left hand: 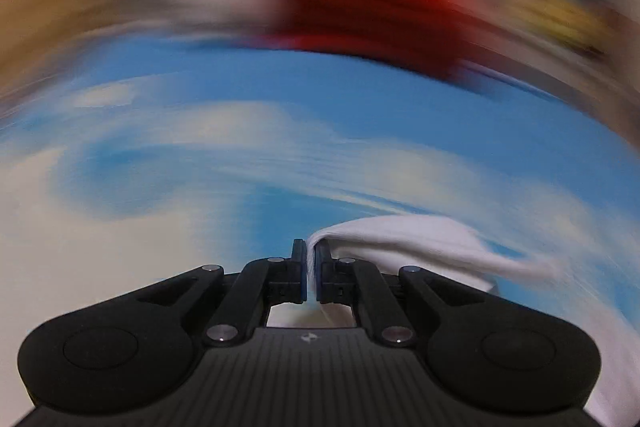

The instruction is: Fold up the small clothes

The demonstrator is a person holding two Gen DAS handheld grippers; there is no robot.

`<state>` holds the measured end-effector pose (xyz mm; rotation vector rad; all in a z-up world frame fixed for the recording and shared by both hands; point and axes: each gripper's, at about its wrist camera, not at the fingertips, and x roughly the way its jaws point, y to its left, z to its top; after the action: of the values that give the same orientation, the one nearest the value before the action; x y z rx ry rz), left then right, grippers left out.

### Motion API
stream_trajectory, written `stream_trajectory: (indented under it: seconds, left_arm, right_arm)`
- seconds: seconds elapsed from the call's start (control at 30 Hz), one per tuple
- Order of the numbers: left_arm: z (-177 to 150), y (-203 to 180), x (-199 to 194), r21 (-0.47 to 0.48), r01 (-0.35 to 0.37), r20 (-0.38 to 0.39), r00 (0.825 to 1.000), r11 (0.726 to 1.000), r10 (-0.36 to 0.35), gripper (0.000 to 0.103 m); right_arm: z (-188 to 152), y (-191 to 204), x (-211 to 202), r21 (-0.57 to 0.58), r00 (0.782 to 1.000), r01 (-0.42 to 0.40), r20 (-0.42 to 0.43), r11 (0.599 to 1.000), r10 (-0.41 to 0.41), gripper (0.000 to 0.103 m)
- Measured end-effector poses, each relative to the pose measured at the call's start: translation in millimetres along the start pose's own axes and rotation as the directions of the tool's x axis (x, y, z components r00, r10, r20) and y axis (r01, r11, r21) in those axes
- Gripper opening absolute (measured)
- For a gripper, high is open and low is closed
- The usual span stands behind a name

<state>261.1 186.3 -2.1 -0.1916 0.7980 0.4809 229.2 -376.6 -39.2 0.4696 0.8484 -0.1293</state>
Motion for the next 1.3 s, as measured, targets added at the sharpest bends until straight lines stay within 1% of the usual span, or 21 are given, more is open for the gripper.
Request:
stream_trajectory:
  seconds: [0.03, 0.07, 0.1, 0.2, 0.3, 0.37, 0.47, 0.57, 0.6, 0.7, 0.73, 0.87, 0.9, 0.97, 1.0, 1.03, 1.07, 1.13, 1.23, 1.27, 1.3]
  left_arm:
    - [5.5, 38.9, 8.0, -0.088, -0.205, -0.007, 0.979, 0.975, 0.205, 0.01]
    - [5.2, 70.2, 11.8, -0.141, -0.36, -0.011, 0.932, 0.922, 0.362, 0.014]
    - [1.0, 90.0, 13.0, -0.154, -0.404, -0.008, 0.913, 0.902, 0.408, 0.021]
    - [-19.4, 106.5, 16.8, -0.131, -0.267, -0.048, 0.964, 0.955, 0.263, 0.026]
    - [-23.5, 75.3, 17.1, -0.085, -0.011, -0.044, 0.999, 0.996, 0.007, 0.036]
    - [-25.8, 40.3, 21.1, 0.013, 0.144, -0.037, 0.989, 0.99, -0.143, 0.049]
    - [-41.5, -9.5, 36.6, 0.102, 0.318, -0.105, 0.946, 0.943, -0.307, 0.05]
    - [-53.9, -49.3, 53.7, 0.137, 0.427, -0.172, 0.899, 0.894, -0.403, 0.053]
    - [-57.2, -61.2, 56.9, 0.142, 0.451, -0.181, 0.887, 0.881, -0.425, 0.059]
    - [-66.0, -93.3, 64.2, 0.144, 0.492, -0.195, 0.865, 0.859, -0.462, 0.081]
    - [-67.1, -102.6, 68.9, 0.144, 0.493, -0.201, 0.863, 0.858, -0.463, 0.084]
    - [-68.3, -133.1, 96.3, 0.158, 0.495, -0.248, 0.857, 0.854, -0.451, 0.084]
    - [-69.6, -140.0, 101.1, 0.179, 0.492, -0.259, 0.859, 0.852, -0.442, 0.082]
    - [-69.8, -151.4, 111.3, 0.265, 0.452, -0.292, 0.88, 0.852, -0.376, 0.058]
    - [-68.3, -152.2, 114.0, 0.31, 0.427, -0.299, 0.892, 0.85, -0.339, 0.038]
    - [-65.9, -152.7, 115.6, 0.337, 0.424, -0.304, 0.894, 0.841, -0.329, 0.021]
    - [-61.2, -151.8, 116.8, 0.341, 0.445, -0.316, 0.884, 0.828, -0.345, 0.014]
    - [-47.5, -143.6, 118.6, 0.3, 0.452, -0.305, 0.88, 0.84, -0.365, 0.012]
    - [-17.0, -123.1, 114.1, 0.179, 0.438, -0.165, 0.896, 0.881, -0.412, 0.014]
    - [-10.0, -115.6, 111.7, 0.127, 0.438, -0.1, 0.898, 0.89, -0.428, 0.017]
    - [-4.0, -108.3, 109.0, 0.077, 0.437, -0.035, 0.899, 0.896, -0.436, 0.036]
  right_arm:
    - [-0.8, 3.3, 1.6, -0.012, 1.0, -0.007, -0.005, 1.0, 0.007, 0.025]
    - [-1.6, 6.4, 3.0, -0.024, 1.0, -0.013, -0.008, 1.0, 0.013, 0.026]
    - [-3.2, 11.0, 4.9, -0.04, 1.0, -0.019, -0.013, 0.999, 0.018, 0.027]
    - [-8.4, 28.1, 15.0, -0.109, 0.999, -0.04, -0.039, 0.993, 0.035, 0.032]
    - [-13.6, 46.2, 30.7, -0.187, 0.997, -0.045, -0.074, 0.981, 0.031, 0.038]
    - [-17.4, 54.5, 42.6, -0.225, 0.994, -0.037, -0.104, 0.974, 0.014, 0.042]
    - [-24.5, 59.3, 59.2, -0.247, 0.988, -0.032, -0.152, 0.969, -0.006, 0.042]
    - [-30.0, 63.6, 73.4, -0.274, 0.982, -0.025, -0.189, 0.961, -0.028, 0.042]
    - [-31.3, 65.6, 76.8, -0.29, 0.981, -0.025, -0.192, 0.957, -0.033, 0.042]
    - [-32.4, 70.6, 84.4, -0.331, 0.981, -0.009, -0.185, 0.943, -0.055, 0.026]
    - [-32.8, 72.5, 86.0, -0.351, 0.983, -0.002, -0.173, 0.936, -0.063, 0.018]
    - [-31.5, 81.3, 87.1, -0.414, 0.989, 0.004, -0.13, 0.91, -0.064, 0.011]
    - [-30.2, 82.7, 87.0, -0.421, 0.992, 0.005, -0.114, 0.907, -0.058, 0.011]
    - [-25.3, 89.1, 82.3, -0.443, 0.997, 0.004, -0.062, 0.897, -0.035, 0.01]
    - [-21.9, 93.4, 77.1, -0.46, 0.999, 0.01, -0.022, 0.888, -0.023, 0.01]
    - [-17.7, 99.0, 70.8, -0.479, 1.0, 0.016, 0.021, 0.878, -0.007, 0.01]
    - [-13.6, 103.7, 65.6, -0.494, 0.998, 0.016, 0.056, 0.869, 0.013, 0.01]
    - [-1.5, 116.9, 56.7, -0.524, 0.991, 0.016, 0.124, 0.852, 0.058, 0.01]
    - [25.2, 142.8, 56.1, -0.578, 0.973, 0.029, 0.204, 0.815, 0.111, 0.009]
    - [35.7, 152.9, 59.4, -0.597, 0.964, 0.047, 0.236, 0.801, 0.12, 0.009]
    - [48.2, 161.2, 65.1, -0.602, 0.957, 0.07, 0.265, 0.795, 0.117, 0.009]
